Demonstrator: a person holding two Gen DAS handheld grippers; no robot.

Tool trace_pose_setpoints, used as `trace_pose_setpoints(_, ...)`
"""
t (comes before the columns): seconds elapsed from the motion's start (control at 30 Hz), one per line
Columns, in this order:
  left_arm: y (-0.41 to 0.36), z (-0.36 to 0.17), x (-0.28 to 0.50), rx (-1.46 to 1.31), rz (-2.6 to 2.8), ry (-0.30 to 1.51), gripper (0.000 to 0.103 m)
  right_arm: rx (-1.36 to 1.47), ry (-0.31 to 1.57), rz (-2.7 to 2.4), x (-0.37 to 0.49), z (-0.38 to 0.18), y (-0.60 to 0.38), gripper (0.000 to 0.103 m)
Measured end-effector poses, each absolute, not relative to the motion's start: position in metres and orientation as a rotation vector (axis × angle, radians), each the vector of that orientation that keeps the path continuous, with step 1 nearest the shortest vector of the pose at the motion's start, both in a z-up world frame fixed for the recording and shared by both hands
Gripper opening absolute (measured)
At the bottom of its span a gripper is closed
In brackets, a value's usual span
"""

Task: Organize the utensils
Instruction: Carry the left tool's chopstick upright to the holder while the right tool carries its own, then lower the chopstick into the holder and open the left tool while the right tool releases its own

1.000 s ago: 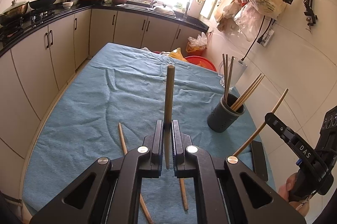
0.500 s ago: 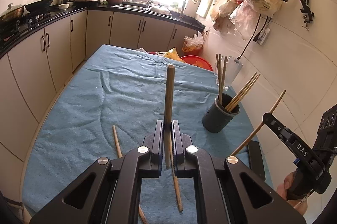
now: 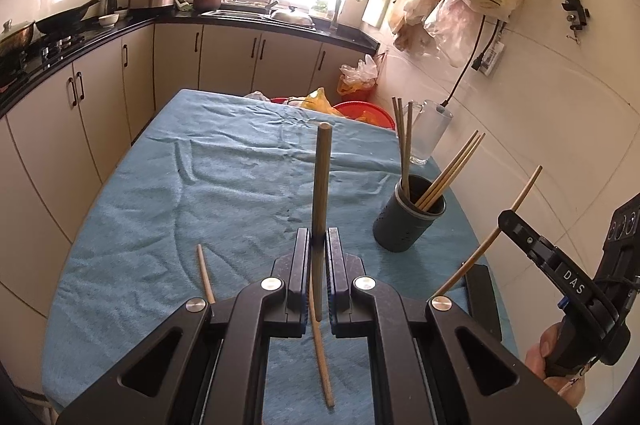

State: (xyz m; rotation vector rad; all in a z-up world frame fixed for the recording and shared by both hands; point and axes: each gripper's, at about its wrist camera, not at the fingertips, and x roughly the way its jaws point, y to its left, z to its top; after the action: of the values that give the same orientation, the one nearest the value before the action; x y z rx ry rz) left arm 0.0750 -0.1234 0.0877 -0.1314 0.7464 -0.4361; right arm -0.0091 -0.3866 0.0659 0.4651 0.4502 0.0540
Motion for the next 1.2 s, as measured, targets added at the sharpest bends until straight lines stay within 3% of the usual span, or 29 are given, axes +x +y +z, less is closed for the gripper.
trace_pose_setpoints(0.6, -0.175, 0.111, 0.093, -0.089, -0.511, 0.732, 0.007, 0.488, 0.411, 0.011, -0.004, 0.084, -0.429, 0.007)
trace_pose_setpoints(1.2, -0.245, 0.184, 0.125, -0.079, -0.622, 0.605, 0.007, 0.482, 0.256, -0.071, 0.019, 0.149, -0.486, 0.007)
